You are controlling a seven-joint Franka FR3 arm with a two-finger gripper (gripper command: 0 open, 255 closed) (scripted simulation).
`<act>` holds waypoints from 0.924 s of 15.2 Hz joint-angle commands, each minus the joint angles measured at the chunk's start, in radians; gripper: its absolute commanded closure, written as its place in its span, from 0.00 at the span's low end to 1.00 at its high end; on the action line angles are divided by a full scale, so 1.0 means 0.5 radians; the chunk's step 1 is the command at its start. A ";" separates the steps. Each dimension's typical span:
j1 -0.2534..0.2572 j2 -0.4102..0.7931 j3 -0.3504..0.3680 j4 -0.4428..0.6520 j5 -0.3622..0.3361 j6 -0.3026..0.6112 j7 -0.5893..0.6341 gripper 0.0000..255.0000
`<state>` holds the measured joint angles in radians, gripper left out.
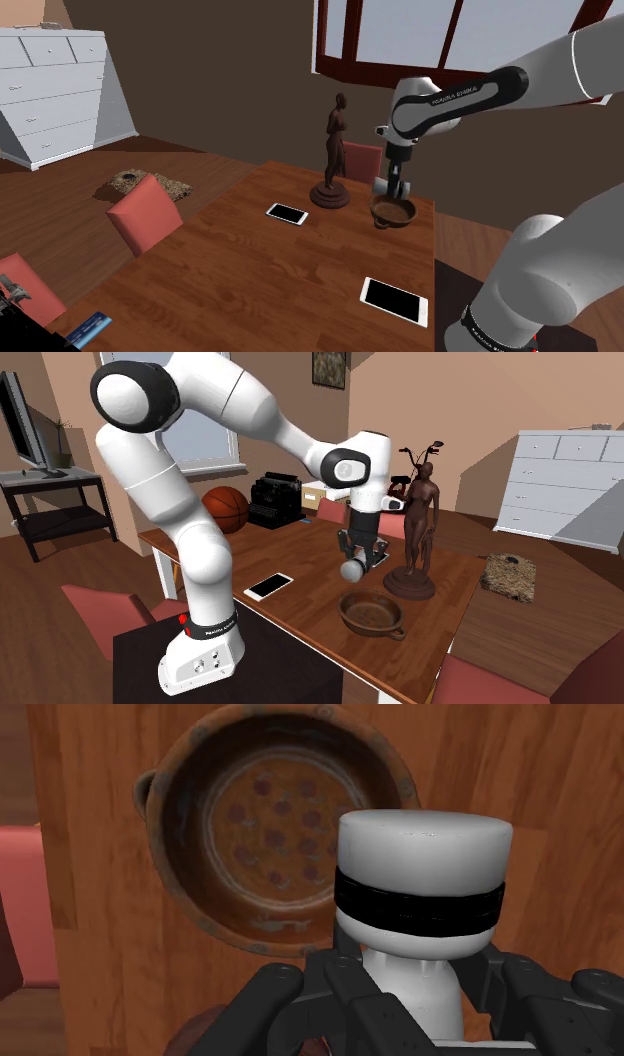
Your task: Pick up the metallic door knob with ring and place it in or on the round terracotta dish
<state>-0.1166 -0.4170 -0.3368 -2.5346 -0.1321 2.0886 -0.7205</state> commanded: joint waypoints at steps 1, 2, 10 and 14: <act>-0.038 0.050 -0.080 0.053 -0.022 0.001 -0.110 1.00; -0.053 0.083 -0.119 0.087 -0.028 0.003 -0.164 1.00; -0.064 0.222 -0.200 0.040 -0.017 0.188 -0.254 1.00; -0.057 0.296 -0.221 -0.014 0.000 0.313 -0.273 1.00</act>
<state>-0.1462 -0.2808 -0.4434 -2.5391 -0.1352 2.2300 -0.8526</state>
